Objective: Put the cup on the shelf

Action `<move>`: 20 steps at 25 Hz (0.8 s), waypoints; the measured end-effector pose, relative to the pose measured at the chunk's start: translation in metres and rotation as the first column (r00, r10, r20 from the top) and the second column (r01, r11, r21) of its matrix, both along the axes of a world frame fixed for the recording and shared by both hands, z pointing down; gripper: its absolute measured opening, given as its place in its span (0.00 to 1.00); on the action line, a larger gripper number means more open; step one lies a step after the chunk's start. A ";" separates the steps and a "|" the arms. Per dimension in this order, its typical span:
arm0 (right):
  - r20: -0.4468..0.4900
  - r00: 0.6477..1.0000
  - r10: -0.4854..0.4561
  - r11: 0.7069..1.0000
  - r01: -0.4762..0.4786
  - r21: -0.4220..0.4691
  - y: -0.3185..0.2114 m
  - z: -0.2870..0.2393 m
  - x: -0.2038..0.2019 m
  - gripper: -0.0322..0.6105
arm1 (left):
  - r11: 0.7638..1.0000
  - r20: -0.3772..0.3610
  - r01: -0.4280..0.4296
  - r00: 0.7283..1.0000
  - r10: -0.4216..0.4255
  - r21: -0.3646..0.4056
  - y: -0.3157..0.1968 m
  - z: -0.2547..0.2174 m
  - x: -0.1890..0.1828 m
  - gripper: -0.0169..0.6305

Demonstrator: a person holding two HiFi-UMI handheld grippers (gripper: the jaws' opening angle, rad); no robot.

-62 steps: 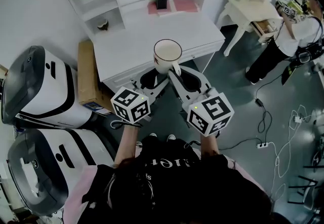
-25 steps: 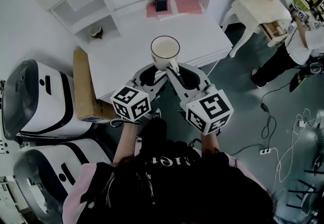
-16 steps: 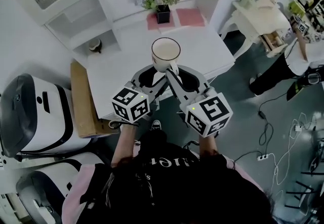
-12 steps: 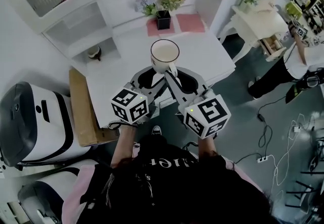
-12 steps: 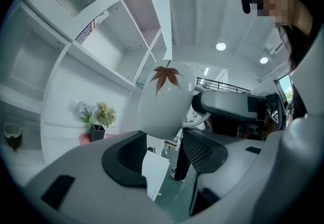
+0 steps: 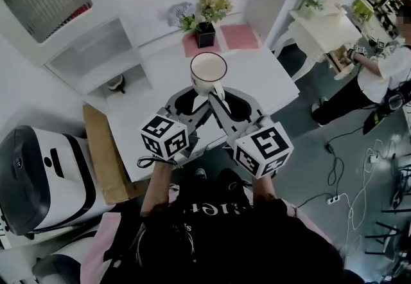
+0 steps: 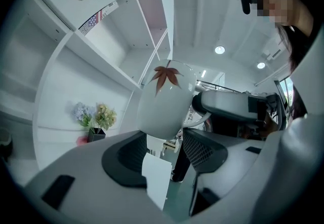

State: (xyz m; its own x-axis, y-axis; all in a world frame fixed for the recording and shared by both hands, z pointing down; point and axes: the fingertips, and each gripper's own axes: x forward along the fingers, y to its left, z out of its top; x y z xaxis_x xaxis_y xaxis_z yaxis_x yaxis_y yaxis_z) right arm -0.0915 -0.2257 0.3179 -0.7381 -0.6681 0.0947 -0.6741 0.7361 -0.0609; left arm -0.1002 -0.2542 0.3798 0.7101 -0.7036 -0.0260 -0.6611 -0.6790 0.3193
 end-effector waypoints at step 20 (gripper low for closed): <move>0.037 0.989 -0.140 0.988 0.137 0.067 -0.097 -0.044 -0.002 0.18 | 0.992 0.025 0.084 0.996 -0.086 0.092 -0.098 -0.045 -0.007 0.39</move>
